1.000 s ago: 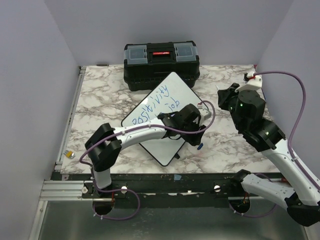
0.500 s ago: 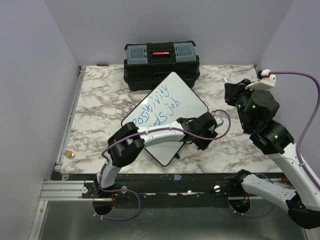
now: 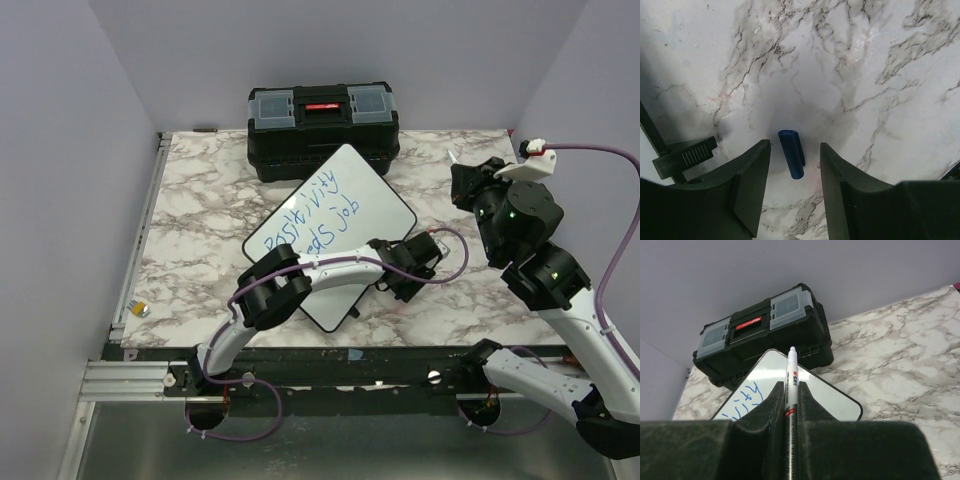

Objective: Write a sentence on the whiteboard
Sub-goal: Pick up the pen cap from the center of the board.

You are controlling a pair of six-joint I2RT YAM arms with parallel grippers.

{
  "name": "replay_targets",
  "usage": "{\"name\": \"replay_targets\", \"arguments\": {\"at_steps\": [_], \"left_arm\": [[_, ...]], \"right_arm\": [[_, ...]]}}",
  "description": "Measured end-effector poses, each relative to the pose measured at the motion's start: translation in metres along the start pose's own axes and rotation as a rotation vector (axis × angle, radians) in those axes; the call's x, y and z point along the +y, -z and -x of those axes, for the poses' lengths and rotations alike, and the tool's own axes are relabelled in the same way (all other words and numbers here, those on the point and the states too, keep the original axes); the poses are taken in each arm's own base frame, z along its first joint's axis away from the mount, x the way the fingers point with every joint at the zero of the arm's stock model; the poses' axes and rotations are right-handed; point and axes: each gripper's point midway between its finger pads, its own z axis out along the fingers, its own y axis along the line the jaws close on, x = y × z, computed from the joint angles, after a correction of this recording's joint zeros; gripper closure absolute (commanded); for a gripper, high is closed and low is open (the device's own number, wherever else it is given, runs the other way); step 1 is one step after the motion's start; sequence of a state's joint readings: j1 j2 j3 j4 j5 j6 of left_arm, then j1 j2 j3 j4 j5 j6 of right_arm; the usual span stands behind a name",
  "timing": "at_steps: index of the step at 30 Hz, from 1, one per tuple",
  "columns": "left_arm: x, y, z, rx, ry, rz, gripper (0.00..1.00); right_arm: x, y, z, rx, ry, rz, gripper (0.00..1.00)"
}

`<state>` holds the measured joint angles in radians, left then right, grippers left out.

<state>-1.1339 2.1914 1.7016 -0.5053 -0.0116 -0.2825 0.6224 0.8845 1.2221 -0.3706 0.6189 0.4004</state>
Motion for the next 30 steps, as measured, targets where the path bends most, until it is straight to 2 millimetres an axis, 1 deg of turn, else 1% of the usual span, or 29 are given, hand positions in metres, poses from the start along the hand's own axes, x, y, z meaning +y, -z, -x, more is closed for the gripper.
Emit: {"name": "replay_targets", "arguments": {"at_steps": [4, 9, 12, 14, 15, 21, 24, 27, 30], "left_arm": [[0.004, -0.005, 0.0, 0.009, -0.006, 0.023, 0.61], [0.006, -0.009, 0.003, 0.006, -0.01, 0.038, 0.74], [0.006, -0.011, 0.004, 0.005, -0.012, 0.039, 0.86], [0.006, -0.012, 0.004, 0.003, -0.012, 0.039, 0.98], [0.006, -0.012, 0.005, 0.0, -0.009, 0.038, 1.0], [0.002, -0.012, 0.009, -0.015, -0.002, 0.014, 1.0], [-0.002, -0.012, 0.009, -0.02, 0.02, -0.026, 1.0], [-0.003, -0.004, 0.001, -0.002, 0.059, -0.076, 1.0], [-0.004, 0.01, -0.001, -0.003, 0.094, -0.114, 1.0]], "right_arm": [[0.001, 0.0, 0.0, -0.001, -0.003, 0.004, 0.99], [0.002, 0.0, 0.0, 0.0, -0.004, 0.008, 0.99], [0.002, 0.0, 0.0, 0.001, -0.004, 0.009, 0.99], [0.002, 0.0, 0.0, 0.001, -0.004, 0.009, 0.99], [0.002, 0.0, 0.0, 0.001, -0.004, 0.009, 0.99], [0.001, -0.001, -0.003, 0.005, -0.001, 0.007, 0.99], [0.001, -0.001, -0.005, 0.008, 0.002, 0.006, 0.99], [0.001, -0.001, -0.005, 0.008, 0.002, 0.006, 0.99], [0.0, 0.0, -0.003, 0.003, -0.003, 0.008, 0.99]]}}
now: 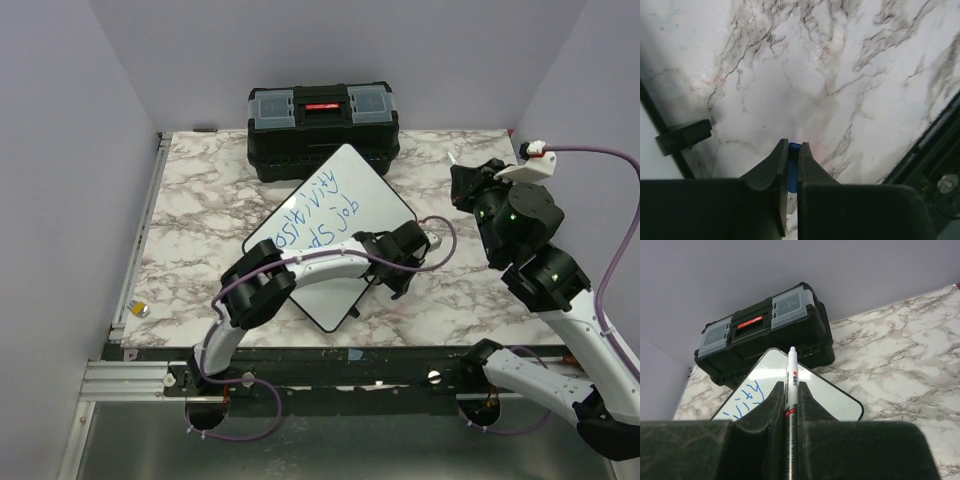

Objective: Write a sentence on the whiteboard
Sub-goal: Pick up the pen cap from the center of the board, then insert the whiteboard marker without the cap into the pen cap.

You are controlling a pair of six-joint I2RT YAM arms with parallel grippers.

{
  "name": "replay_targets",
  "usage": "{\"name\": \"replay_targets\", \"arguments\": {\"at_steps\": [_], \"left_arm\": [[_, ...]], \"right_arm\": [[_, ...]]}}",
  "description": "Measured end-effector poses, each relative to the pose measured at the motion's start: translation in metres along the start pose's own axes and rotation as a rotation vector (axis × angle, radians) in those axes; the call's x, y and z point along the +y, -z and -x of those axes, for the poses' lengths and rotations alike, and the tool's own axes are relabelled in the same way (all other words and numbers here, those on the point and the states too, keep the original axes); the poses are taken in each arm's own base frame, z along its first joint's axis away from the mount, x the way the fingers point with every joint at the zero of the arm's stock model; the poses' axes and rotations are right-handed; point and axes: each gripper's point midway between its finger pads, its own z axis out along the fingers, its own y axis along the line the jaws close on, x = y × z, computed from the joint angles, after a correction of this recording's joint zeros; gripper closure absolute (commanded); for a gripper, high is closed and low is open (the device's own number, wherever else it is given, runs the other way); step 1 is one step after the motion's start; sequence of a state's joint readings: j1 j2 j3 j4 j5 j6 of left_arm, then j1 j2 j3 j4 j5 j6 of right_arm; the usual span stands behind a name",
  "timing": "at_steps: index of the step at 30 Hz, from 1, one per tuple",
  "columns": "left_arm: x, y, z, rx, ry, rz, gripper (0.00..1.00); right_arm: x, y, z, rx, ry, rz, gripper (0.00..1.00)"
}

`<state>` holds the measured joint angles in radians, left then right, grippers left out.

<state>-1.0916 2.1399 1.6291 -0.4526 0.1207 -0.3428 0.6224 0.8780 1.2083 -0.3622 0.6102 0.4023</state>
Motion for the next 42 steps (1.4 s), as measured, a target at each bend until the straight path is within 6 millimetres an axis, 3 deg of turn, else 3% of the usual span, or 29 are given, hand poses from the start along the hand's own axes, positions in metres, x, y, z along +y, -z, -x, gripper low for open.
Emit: {"name": "replay_targets", "arguments": {"at_steps": [2, 6, 12, 17, 23, 30, 36, 42], "left_arm": [[-0.003, 0.016, 0.008, -0.026, 0.024, -0.027, 1.0], [-0.012, 0.065, 0.045, -0.157, 0.066, -0.085, 1.0], [-0.008, 0.136, 0.091, -0.346, 0.123, -0.114, 1.0], [0.016, 0.186, 0.107, -0.487, 0.189, -0.103, 1.0], [0.069, 0.248, 0.11, -0.718, 0.324, -0.089, 1.0], [0.103, 0.287, 0.129, -0.888, 0.454, -0.167, 1.0], [0.128, 0.302, 0.132, -0.975, 0.665, -0.248, 1.0], [0.146, 0.316, 0.13, -1.044, 0.953, -0.409, 1.0]], "right_arm": [[0.0, 0.001, 0.002, -0.006, -0.004, 0.002, 0.99], [0.001, 0.004, 0.006, -0.018, -0.014, 0.014, 0.99], [0.002, 0.006, 0.006, -0.025, -0.023, 0.033, 0.99], [0.003, 0.007, 0.004, -0.033, -0.03, 0.048, 0.99], [0.008, 0.008, 0.0, -0.039, -0.035, 0.09, 0.99], [0.019, 0.001, -0.021, 0.0, -0.016, 0.153, 0.99], [0.034, -0.002, -0.04, 0.029, 0.012, 0.248, 0.99], [0.053, -0.008, -0.073, 0.081, 0.05, 0.364, 0.99]]}}
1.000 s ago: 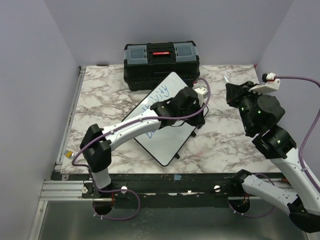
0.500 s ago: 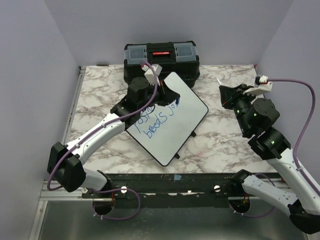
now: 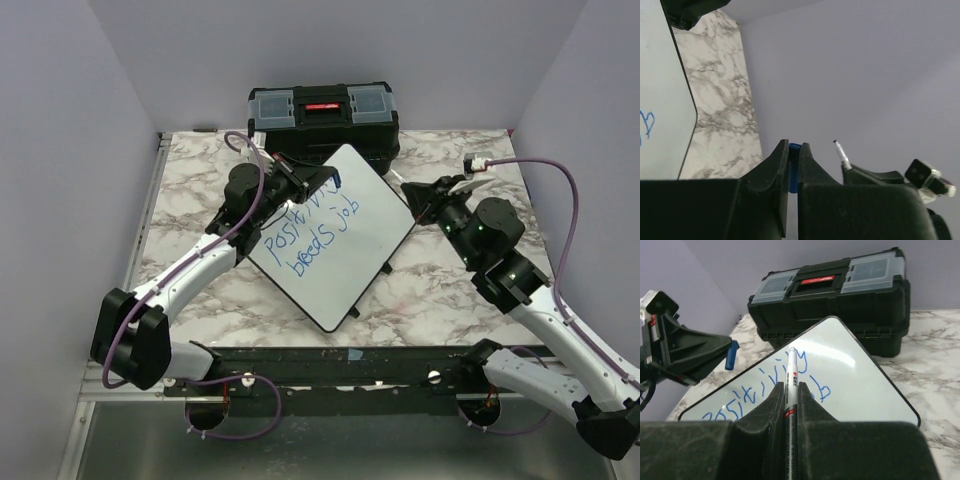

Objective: Write a sentence on the whiteboard
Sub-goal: Insert the whiteboard marker without the cap into the pen cap.

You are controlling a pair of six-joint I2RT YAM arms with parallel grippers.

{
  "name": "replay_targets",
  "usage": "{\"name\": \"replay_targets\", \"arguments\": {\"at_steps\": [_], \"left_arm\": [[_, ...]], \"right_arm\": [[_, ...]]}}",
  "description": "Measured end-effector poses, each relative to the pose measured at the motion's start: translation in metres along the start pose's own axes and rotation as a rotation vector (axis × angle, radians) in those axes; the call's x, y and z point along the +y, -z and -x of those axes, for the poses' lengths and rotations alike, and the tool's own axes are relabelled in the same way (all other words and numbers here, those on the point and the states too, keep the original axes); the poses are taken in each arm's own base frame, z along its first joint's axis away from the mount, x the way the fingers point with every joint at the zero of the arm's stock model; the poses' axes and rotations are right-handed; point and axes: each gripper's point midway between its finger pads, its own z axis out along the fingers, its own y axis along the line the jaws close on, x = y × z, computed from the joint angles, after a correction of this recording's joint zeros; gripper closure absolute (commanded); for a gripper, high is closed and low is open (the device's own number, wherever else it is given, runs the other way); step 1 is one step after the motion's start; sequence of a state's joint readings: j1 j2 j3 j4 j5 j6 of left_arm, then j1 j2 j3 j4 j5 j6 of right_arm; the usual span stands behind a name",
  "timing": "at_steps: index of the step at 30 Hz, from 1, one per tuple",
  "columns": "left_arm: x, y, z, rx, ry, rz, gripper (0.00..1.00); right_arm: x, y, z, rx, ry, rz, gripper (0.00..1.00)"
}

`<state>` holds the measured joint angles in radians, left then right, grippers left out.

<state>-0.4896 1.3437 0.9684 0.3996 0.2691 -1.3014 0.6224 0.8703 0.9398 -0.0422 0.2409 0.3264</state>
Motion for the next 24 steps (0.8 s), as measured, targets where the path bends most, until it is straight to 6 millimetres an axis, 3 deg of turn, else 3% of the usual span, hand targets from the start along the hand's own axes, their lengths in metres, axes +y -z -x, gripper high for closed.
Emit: {"name": "replay_targets", "arguments": {"at_steps": [11, 17, 24], "left_arm": [[-0.032, -0.002, 0.027, -0.037, 0.337, 0.025, 1.0], [-0.024, 0.0, 0.026, -0.04, 0.514, 0.169, 1.0], [-0.014, 0.007, 0.031, -0.096, 0.577, 0.226, 1.0]], "right_arm": [[0.049, -0.017, -0.021, 0.046, 0.031, 0.278, 0.99], [0.065, -0.023, -0.033, 0.076, 0.041, 0.374, 0.99], [0.08, -0.02, -0.034, 0.074, 0.05, 0.455, 0.99]]}}
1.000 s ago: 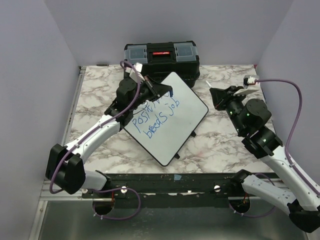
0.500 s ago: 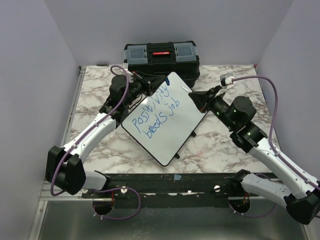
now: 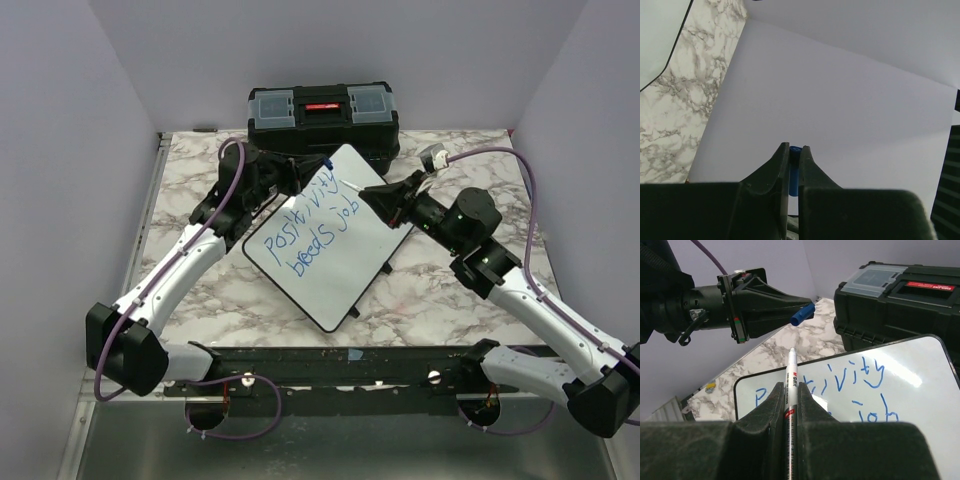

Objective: Write a sentence on the whiteboard
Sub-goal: Insert the whiteboard marker without the cap into the pen cap.

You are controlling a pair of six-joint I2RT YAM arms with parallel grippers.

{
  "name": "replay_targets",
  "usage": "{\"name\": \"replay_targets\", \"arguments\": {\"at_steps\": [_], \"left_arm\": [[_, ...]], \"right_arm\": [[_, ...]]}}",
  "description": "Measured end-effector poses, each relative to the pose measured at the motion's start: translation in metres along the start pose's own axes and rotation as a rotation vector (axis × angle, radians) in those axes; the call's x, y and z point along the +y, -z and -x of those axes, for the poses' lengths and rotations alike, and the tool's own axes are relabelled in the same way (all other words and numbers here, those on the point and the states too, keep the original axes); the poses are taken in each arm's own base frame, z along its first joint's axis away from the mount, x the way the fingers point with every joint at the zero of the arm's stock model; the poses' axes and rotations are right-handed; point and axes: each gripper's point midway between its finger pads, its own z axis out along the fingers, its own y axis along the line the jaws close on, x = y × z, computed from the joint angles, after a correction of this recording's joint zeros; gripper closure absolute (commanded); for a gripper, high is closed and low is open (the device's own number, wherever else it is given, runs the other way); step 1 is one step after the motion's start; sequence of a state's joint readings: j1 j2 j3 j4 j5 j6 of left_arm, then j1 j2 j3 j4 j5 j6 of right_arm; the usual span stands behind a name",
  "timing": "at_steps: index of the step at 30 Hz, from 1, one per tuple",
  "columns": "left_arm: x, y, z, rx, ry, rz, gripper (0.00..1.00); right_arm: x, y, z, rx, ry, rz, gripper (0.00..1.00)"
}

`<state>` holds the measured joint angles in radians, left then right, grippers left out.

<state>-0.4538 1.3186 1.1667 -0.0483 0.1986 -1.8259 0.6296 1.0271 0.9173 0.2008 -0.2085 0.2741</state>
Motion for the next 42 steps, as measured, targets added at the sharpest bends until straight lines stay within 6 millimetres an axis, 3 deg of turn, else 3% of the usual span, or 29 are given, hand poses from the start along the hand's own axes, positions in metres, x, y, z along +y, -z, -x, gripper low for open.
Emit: {"name": "replay_targets", "arguments": {"at_steps": [6, 15, 42], "left_arm": [[-0.006, 0.006, -0.001, -0.006, 0.012, -0.016, 1.0], [0.016, 0.004, 0.006, -0.025, 0.048, 0.026, 1.0], [0.017, 0.004, 0.007, -0.026, 0.07, 0.023, 1.0]], "right_arm": [[0.007, -0.004, 0.004, -0.012, 0.003, 0.036, 0.99], [0.009, -0.012, 0.005, -0.018, 0.0, 0.052, 0.99], [0.004, -0.027, -0.004, 0.003, -0.025, 0.044, 0.99]]}}
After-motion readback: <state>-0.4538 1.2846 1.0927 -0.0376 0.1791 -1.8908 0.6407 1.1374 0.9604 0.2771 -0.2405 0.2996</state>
